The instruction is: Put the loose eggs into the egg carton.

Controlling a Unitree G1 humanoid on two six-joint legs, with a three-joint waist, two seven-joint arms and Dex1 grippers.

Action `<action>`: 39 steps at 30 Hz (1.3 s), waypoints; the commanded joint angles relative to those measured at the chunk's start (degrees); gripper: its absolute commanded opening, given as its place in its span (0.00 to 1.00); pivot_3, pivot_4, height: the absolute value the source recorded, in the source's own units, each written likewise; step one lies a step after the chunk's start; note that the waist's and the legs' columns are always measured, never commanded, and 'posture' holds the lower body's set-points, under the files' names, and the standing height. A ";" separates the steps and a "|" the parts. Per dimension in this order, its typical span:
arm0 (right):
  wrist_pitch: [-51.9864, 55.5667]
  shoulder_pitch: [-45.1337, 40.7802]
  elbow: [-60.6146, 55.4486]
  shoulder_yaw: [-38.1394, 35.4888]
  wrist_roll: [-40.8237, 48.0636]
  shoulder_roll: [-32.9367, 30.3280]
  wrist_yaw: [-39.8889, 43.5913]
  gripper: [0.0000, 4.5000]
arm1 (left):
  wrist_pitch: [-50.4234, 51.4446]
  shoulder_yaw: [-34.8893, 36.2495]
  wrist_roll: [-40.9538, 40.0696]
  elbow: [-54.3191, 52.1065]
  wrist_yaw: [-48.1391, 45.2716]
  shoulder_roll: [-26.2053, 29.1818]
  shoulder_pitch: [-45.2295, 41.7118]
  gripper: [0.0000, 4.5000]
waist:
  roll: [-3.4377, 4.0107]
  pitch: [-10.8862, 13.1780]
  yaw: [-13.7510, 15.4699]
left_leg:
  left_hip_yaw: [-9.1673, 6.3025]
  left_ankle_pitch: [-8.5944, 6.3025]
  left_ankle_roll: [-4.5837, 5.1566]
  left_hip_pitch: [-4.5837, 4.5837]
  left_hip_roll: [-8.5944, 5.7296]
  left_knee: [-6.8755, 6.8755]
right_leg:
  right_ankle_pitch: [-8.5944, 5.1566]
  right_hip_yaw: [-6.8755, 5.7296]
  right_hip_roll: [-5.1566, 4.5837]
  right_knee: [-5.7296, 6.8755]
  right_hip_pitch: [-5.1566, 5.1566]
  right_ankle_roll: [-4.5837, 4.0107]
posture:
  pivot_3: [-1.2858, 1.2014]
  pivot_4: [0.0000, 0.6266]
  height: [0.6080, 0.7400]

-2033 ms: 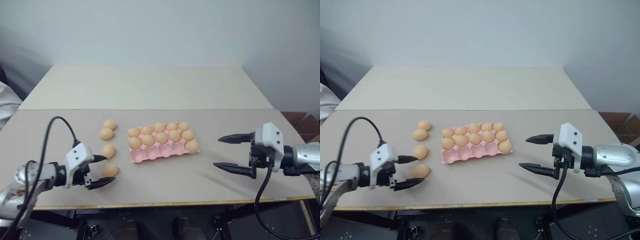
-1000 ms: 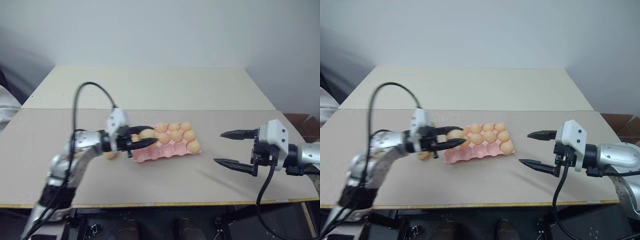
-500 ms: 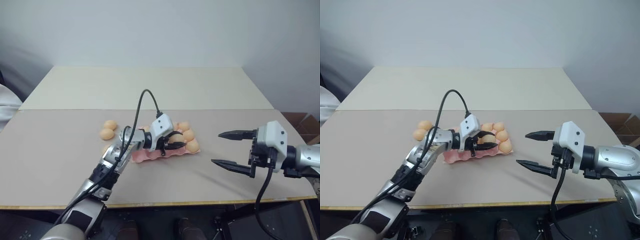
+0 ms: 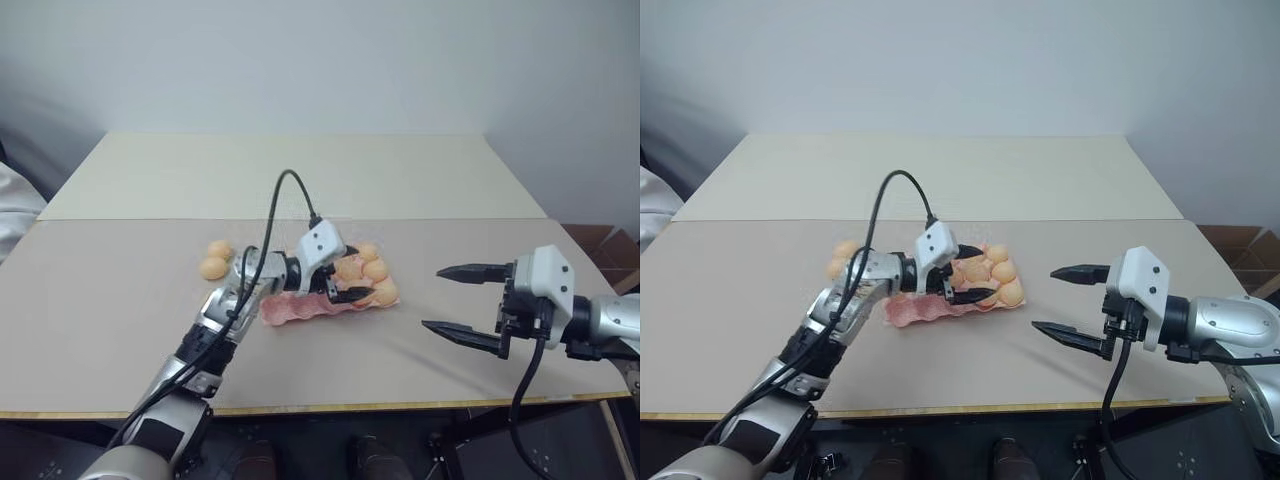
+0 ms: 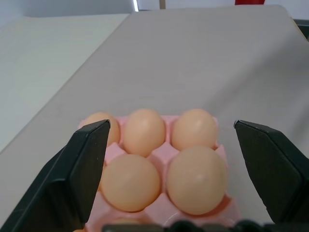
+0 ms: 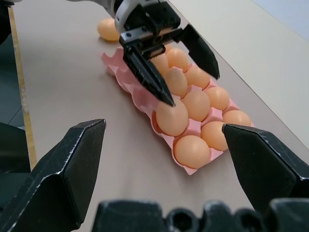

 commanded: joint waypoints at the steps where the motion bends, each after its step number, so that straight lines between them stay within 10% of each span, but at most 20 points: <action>1: -0.88 -1.48 0.09 -1.20 1.01 -0.15 0.70 1.00 | 2.08 6.15 -4.06 -7.03 -1.56 4.72 1.31 1.00 | 0.00 0.00 -0.32 | 0.00 0.00 0.00 0.00 0.01 0.00 | 0.00 0.00 0.00 0.00 0.00 0.00 | 0.52 0.24 1.00; 12: -1.53 -4.08 2.49 1.36 0.83 0.39 3.81 1.00 | 5.58 28.89 -13.37 -16.45 -9.51 29.48 21.42 1.00 | 0.02 0.00 -1.17 | 0.04 0.00 0.00 0.04 0.09 -0.01 | -0.10 -0.02 0.00 0.04 -0.09 -0.16 | 0.52 0.24 1.00; 22: -0.40 -4.16 3.34 0.05 2.99 -0.79 7.39 1.00 | 9.68 50.06 -22.27 -20.46 -15.71 33.88 46.55 1.00 | 0.02 0.00 -0.56 | 0.16 -0.01 -0.02 -0.07 0.12 -0.05 | -0.23 -0.01 -0.09 0.03 -0.34 -0.38 | 0.52 0.24 1.00; 39: -0.24 -4.97 3.39 -0.33 3.33 -1.52 7.05 1.00 | 14.30 36.33 -18.50 -22.61 3.75 27.30 40.16 1.00 | 0.01 -0.01 0.50 | 0.24 -0.01 -0.03 -0.05 0.12 -0.08 | -0.24 0.02 -0.08 0.10 -0.36 -0.39 | 0.52 0.24 1.00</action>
